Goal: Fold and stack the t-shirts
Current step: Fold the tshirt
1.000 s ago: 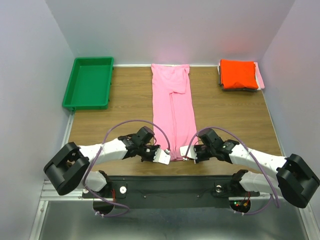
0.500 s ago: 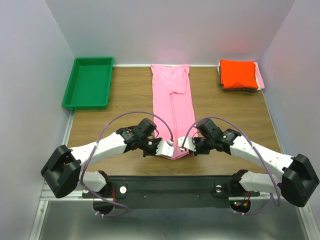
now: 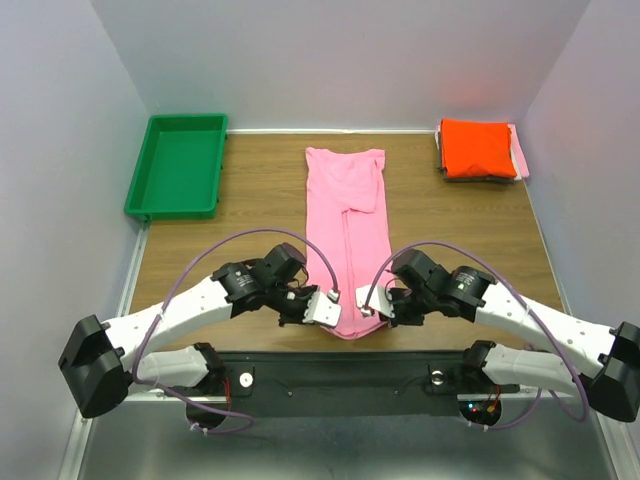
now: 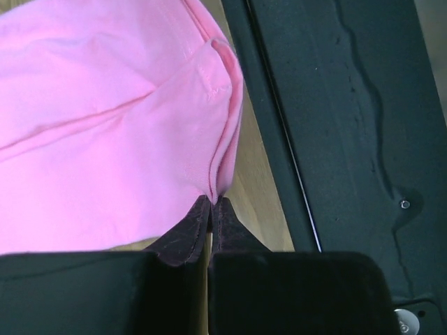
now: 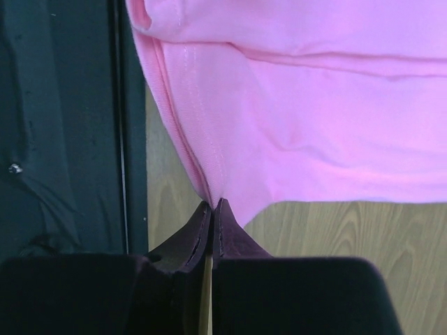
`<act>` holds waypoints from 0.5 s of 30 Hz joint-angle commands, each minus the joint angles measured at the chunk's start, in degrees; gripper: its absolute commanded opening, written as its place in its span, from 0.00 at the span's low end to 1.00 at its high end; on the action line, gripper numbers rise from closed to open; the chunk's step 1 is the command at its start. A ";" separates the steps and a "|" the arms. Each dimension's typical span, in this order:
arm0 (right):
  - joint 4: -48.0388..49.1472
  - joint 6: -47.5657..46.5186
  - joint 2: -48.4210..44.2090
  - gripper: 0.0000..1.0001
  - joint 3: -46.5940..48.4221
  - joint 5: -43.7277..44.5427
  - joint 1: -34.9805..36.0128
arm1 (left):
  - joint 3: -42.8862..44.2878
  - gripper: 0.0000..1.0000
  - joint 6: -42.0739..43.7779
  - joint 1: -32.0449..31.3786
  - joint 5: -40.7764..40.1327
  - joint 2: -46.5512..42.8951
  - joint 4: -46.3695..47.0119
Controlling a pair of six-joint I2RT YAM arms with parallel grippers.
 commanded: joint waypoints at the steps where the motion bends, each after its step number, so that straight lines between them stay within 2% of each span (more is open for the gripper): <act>1: 2.70 0.79 -0.12 0.01 1.60 6.47 -0.78 | 2.41 0.00 -0.58 2.41 -0.37 -0.23 -0.70; 6: 6.31 -0.62 3.56 0.01 5.28 5.61 -5.97 | 4.43 0.00 3.72 8.64 0.16 3.37 1.24; 15: 11.49 -12.75 14.97 0.01 10.30 1.39 -17.65 | 9.35 0.00 12.41 16.82 -1.95 12.51 8.97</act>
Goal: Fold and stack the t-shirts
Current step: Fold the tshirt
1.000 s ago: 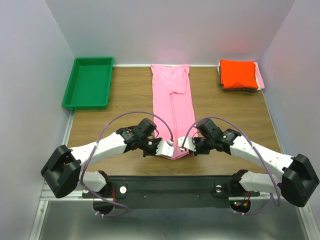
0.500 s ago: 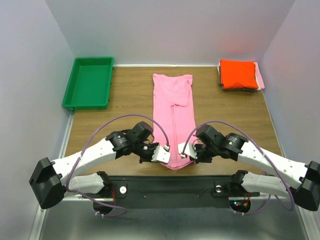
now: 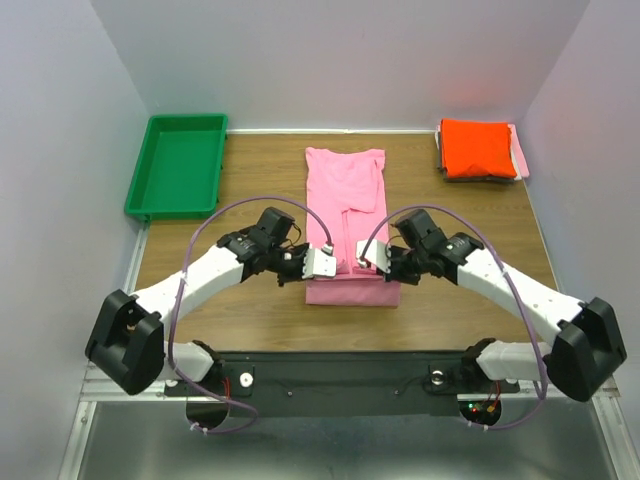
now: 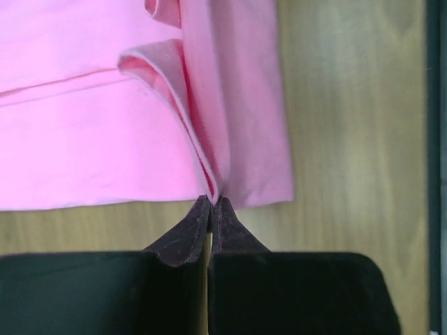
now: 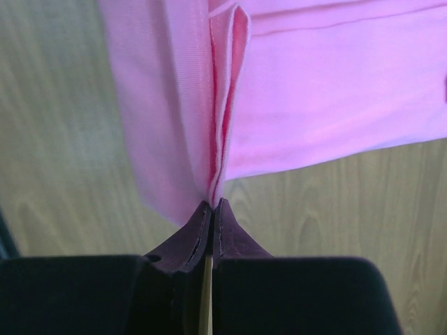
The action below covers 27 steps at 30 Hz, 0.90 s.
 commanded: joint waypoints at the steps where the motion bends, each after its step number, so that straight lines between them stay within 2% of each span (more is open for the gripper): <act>1: 5.09 -7.44 4.87 0.01 4.44 -2.46 -3.56 | 4.11 0.00 6.59 2.68 -0.73 3.04 4.86; 5: 5.89 -10.86 11.02 0.01 9.71 -4.74 -6.73 | 8.41 0.00 11.07 5.40 -0.73 8.48 5.14; 11: 6.33 -15.00 19.54 0.01 16.31 -7.20 -11.65 | 19.83 0.00 15.90 9.98 1.46 19.03 1.37; 16: 6.33 -17.55 25.79 0.01 22.20 -8.44 -14.46 | 27.65 0.00 17.93 12.71 2.43 25.29 -0.75; 23: 6.41 -18.88 36.06 0.00 30.89 -8.97 -16.75 | 33.55 0.00 18.11 14.46 2.08 33.54 -0.14; 25: 6.50 -18.18 37.75 0.08 32.22 -8.18 -16.84 | 35.22 0.10 17.76 14.82 1.12 34.96 0.04; 26: 6.59 -17.30 38.88 0.17 32.66 -7.91 -16.84 | 35.75 0.18 16.97 15.17 0.68 36.01 0.39; 27: 6.85 -16.68 39.24 0.37 33.54 -7.22 -16.84 | 36.10 0.30 16.18 15.35 -0.11 36.28 1.09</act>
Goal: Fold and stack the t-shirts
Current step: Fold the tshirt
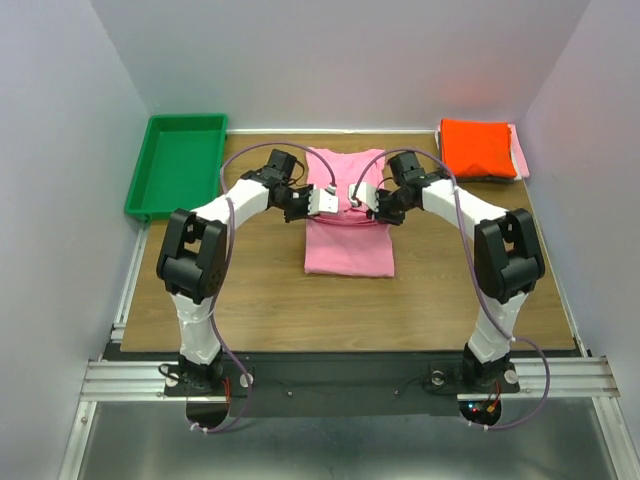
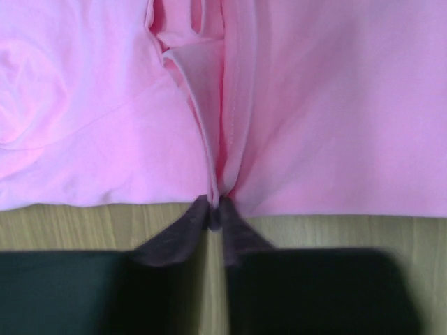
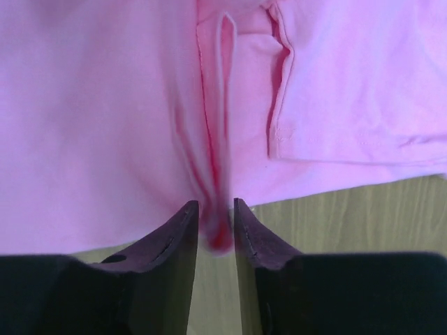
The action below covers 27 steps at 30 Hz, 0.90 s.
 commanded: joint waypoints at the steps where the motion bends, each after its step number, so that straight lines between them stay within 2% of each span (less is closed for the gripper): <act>1: 1.59 2.77 1.70 0.45 3.88 0.75 -0.47 | 4.11 0.34 -2.85 1.42 -1.10 0.74 1.85; 2: 2.02 3.83 1.79 0.48 4.93 1.53 -0.47 | 4.37 0.43 -3.92 1.86 -1.71 0.74 2.65; 4: 2.20 4.89 1.35 0.50 5.20 2.15 -0.47 | 4.99 0.47 -5.94 2.39 -2.15 0.57 4.58; 5: 2.64 5.76 0.48 0.58 5.20 2.42 -0.56 | 5.08 0.55 -6.82 2.57 -2.68 0.13 6.51; 6: 2.82 6.47 0.03 0.66 5.29 3.46 -0.56 | 5.25 0.56 -8.92 2.74 -2.77 -0.13 7.13; 9: 2.73 9.46 -3.64 0.66 5.65 4.00 -0.91 | 5.17 0.56 -12.61 3.88 -1.98 -2.76 7.49; 11: 2.64 10.17 -7.25 0.65 1.97 2.69 -0.82 | 2.28 0.56 -13.77 4.41 0.03 -7.06 7.23; 13: 2.56 10.17 -13.55 0.60 -2.07 -0.21 -0.74 | -1.49 0.55 -13.60 4.41 1.70 -11.01 7.14; 14: 2.21 10.17 -15.33 0.53 -6.88 -1.09 -0.39 | -6.30 0.54 -13.42 4.24 3.80 -14.95 7.14; 16: 1.68 9.91 -20.07 0.48 -11.56 -0.92 1.62 | -14.20 0.54 -13.16 3.54 4.70 -18.57 7.58; 18: 1.33 10.08 -22.81 0.45 -17.96 -0.75 3.39 | -21.85 0.54 -13.07 0.91 3.92 -23.50 9.07; 21: 1.67 10.17 -26.42 0.42 -24.39 -0.40 7.25 | -28.56 0.54 -12.63 -4.17 1.72 -28.43 11.00; 27: 4.39 11.22 -25.73 0.39 -28.80 0.22 9.99 | -39.30 0.56 -12.63 -12.10 -3.64 -32.57 15.75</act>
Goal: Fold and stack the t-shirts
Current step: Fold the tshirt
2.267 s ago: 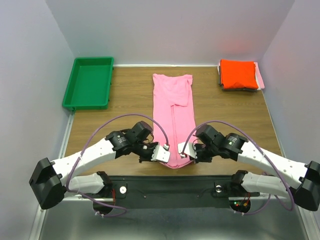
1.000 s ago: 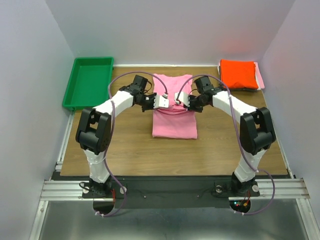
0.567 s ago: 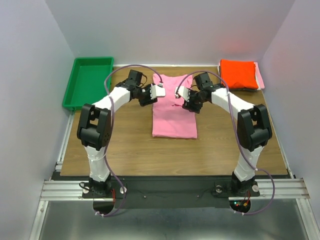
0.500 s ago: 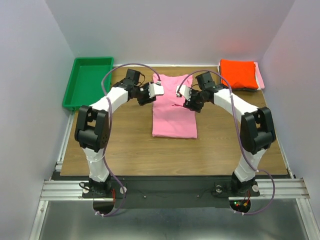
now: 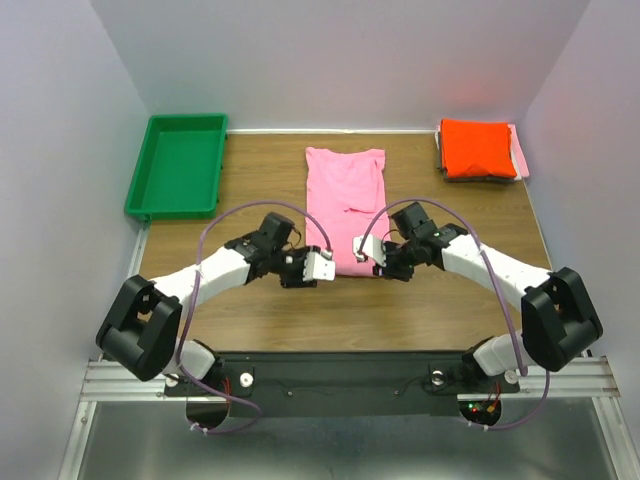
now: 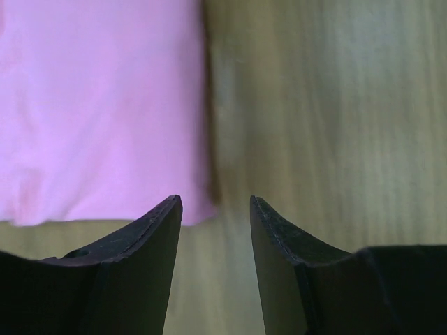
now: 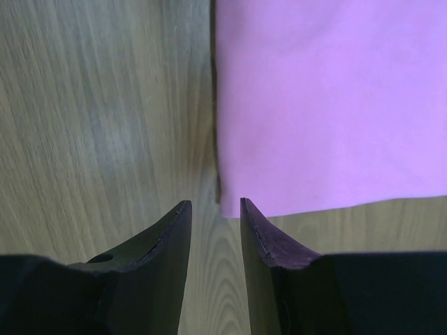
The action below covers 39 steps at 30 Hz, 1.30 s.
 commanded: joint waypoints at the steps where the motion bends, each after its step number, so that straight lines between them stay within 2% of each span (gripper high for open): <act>1: 3.48 1.02 0.64 0.39 -1.03 -0.08 0.17 | -3.94 0.56 -0.15 -3.04 -3.43 -2.32 4.71; 11: 7.87 -1.27 4.42 0.39 -3.31 0.44 0.17 | -4.65 0.57 2.66 -4.80 -7.65 2.59 9.37; 20: 14.20 -3.73 8.02 0.39 -7.18 4.48 0.35 | -5.61 0.51 2.67 -4.80 -10.46 8.93 12.45; 23: 14.99 -3.21 9.51 0.34 -7.27 5.54 0.35 | -5.35 0.44 2.05 -4.80 -10.64 9.55 12.54; 24: 15.09 -3.03 9.86 0.27 -7.27 5.98 0.35 | -5.26 0.37 2.14 -4.80 -10.64 9.46 12.45; 26: 15.26 -2.94 10.13 0.20 -7.45 6.77 0.35 | -5.17 0.28 2.05 -4.80 -10.64 9.29 12.28; 27: 15.26 -2.33 10.13 0.10 -7.27 7.47 0.35 | -5.00 0.20 2.14 -4.80 -10.64 8.85 11.84; 29: 15.09 -0.93 9.87 0.01 -6.49 8.35 0.35 | -4.12 0.12 2.05 -4.71 -10.64 7.97 11.49; 31: 14.65 -0.04 8.99 0.01 -5.69 9.49 0.35 | -2.81 0.01 1.70 -4.27 -10.11 7.27 8.77; 32: 13.60 0.92 7.51 0.01 -5.08 9.67 0.35 | -1.06 0.00 1.35 -3.66 -9.68 6.57 6.85; 39: 3.59 1.98 1.62 0.01 6.16 8.27 0.35 | 7.92 0.00 1.25 -0.14 -5.19 3.40 -2.47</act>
